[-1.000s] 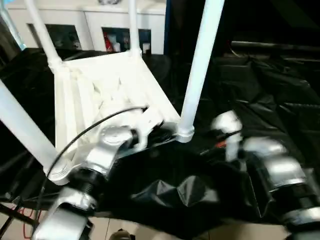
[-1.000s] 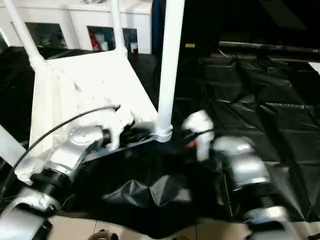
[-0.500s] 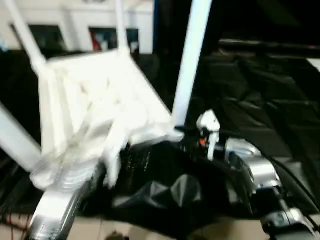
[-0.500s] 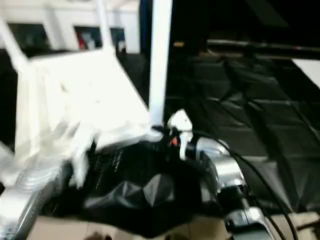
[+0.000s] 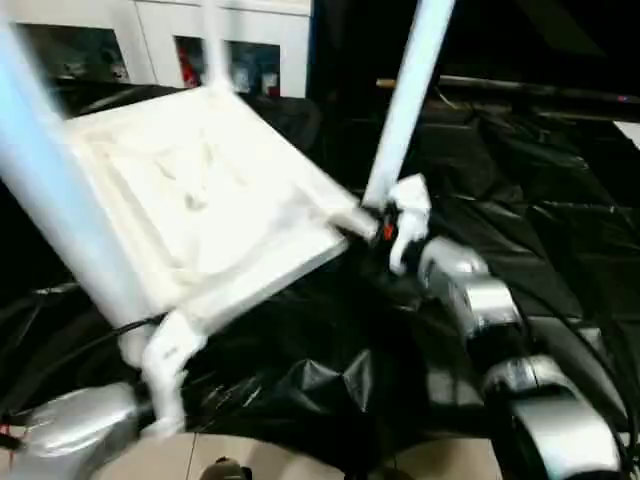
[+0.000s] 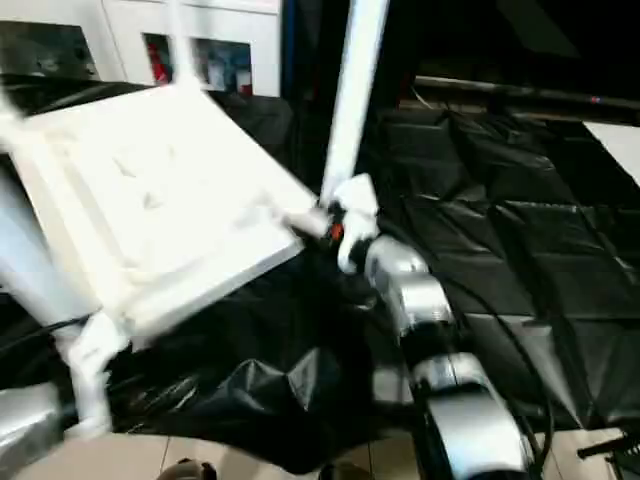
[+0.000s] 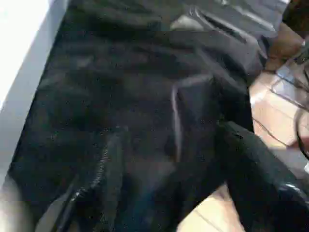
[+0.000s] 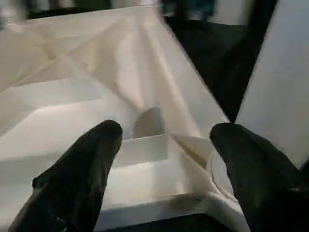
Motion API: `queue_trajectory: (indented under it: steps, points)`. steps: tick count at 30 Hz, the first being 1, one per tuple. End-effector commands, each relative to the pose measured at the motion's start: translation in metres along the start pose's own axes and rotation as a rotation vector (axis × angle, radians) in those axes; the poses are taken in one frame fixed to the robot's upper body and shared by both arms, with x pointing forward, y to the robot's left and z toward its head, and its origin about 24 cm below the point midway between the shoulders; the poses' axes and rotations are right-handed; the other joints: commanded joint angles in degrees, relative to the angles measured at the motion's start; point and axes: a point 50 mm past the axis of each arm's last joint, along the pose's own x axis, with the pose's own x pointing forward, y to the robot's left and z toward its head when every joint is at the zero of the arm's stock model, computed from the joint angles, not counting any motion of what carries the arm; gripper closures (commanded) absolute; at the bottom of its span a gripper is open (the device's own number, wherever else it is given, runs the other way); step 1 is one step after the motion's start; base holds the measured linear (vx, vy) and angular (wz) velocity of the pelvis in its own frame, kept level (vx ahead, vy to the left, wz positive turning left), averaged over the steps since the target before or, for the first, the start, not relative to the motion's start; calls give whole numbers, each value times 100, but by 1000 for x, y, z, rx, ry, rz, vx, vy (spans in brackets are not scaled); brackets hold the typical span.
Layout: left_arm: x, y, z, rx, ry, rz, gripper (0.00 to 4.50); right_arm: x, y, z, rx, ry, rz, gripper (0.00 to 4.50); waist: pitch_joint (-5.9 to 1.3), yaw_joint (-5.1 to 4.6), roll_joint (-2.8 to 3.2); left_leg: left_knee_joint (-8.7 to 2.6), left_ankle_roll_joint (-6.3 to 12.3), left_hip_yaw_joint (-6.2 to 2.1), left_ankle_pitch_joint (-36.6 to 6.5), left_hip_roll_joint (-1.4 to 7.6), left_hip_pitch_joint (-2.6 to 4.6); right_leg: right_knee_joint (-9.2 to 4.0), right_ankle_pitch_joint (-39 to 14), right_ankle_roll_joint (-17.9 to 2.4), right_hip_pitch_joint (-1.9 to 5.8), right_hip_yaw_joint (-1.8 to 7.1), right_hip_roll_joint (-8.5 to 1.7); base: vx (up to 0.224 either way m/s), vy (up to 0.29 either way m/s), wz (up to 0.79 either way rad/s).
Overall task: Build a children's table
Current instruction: Rotate table base
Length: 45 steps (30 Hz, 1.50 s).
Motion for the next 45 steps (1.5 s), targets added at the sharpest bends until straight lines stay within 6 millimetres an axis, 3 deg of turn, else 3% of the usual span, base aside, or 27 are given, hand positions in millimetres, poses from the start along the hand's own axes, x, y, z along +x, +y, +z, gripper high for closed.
queue_trajectory:
  steps: [1, 6, 10, 14, 18, 21, 22, 25, 26, 27, 32, 38, 43, 45]
  points:
    - [-16, 0, 6, 34, 22, -24, 99, -8, -23, 2, -7, -8, -131, 86, -328, -24, 155, -407, -117, -30, -1996, 105, 127, -415, -1512, -981, 154, 217, -191, 0, 0, 0]
    - [-38, 3, 10, 77, 78, -37, 54, -8, -28, 2, -9, -17, -154, 86, -321, -27, 158, -417, -159, -41, -2227, 100, 119, -414, -1690, -922, 169, 216, -190, 0, 0, 0]
    - [-52, 22, 26, 142, -6, 66, 20, -10, -26, -1, -27, -23, -109, 86, -356, -44, 154, -403, -142, -48, -2222, 100, 125, -411, -1719, -946, 192, 225, -207, 0, 0, 0]
    - [-44, 32, 46, 166, -171, 103, 5, -17, -27, -9, -55, -14, -107, 86, -404, -20, 156, -378, -159, -36, -1949, 98, 142, -358, -1342, -1076, 225, 226, -203, 0, 0, 0]
    - [-28, 36, 60, 184, -291, 92, 5, -24, -31, -19, -42, 6, -160, 86, -444, 13, 159, -342, -124, -15, -1644, 82, 130, -300, -899, -1190, 254, 224, -195, 0, 0, 0]
    - [-14, 36, 67, 182, -338, 39, 5, -24, -28, -29, -49, 36, -172, 86, -451, 14, 134, -331, -127, -21, -1727, 79, 118, -308, -1110, -1143, 270, 222, -216, 0, 0, 0]
    - [-7, 35, 71, 183, -361, 12, 5, -24, -27, -33, -60, 58, -191, 86, -439, 12, 180, -336, -176, -28, -1805, 76, 121, -326, -1286, -1106, 258, 219, -218, 0, 0, 0]
    - [2, 34, 77, 189, -391, -20, 5, -23, -27, -38, -72, 83, -224, 86, -434, 7, 168, -325, -264, -36, -2009, 73, 137, -342, -1557, -1058, 237, 220, -224, 0, 0, 0]
    - [8, 33, 80, 184, -408, -42, 5, -22, -26, -40, -63, 92, -238, 86, -439, -17, 174, -320, -275, -51, -2030, 66, 107, -328, -1593, -1019, 255, 221, -226, 0, 0, 0]
    - [24, 30, 86, 176, -426, -100, 5, -17, -18, -42, -53, 100, -219, 86, -447, -14, 190, -305, -281, -45, -2034, 67, 134, -337, -1603, -1002, 234, 222, -220, 0, 0, 0]
    - [50, 28, 94, 173, -436, -171, 5, -9, -3, -46, -88, 135, -143, 86, -464, -16, 177, -299, -271, -57, -2042, 73, 124, -321, -1530, -1052, 244, 213, -222, 0, 0, 0]
    - [85, 20, 102, 171, -441, -289, 5, 1, 10, -45, -114, 140, -88, 86, -489, -8, 160, -279, -220, -47, -1723, 73, 101, -277, -1148, -1151, 286, 214, -235, 0, 0, 0]
    - [119, 11, 112, 208, -451, -354, 5, 6, 18, -42, -123, 135, -65, 86, -494, 6, 113, -265, -137, -33, -1592, 71, 90, -293, -1134, -1129, 308, 221, -256, 0, 0, 0]
    - [134, 9, 120, 222, -457, -367, 5, 7, 19, -41, -122, 133, -63, 86, -501, 2, 136, -262, -147, -38, -1585, 73, 100, -287, -1128, -1137, 305, 213, -257, 0, 0, 0]
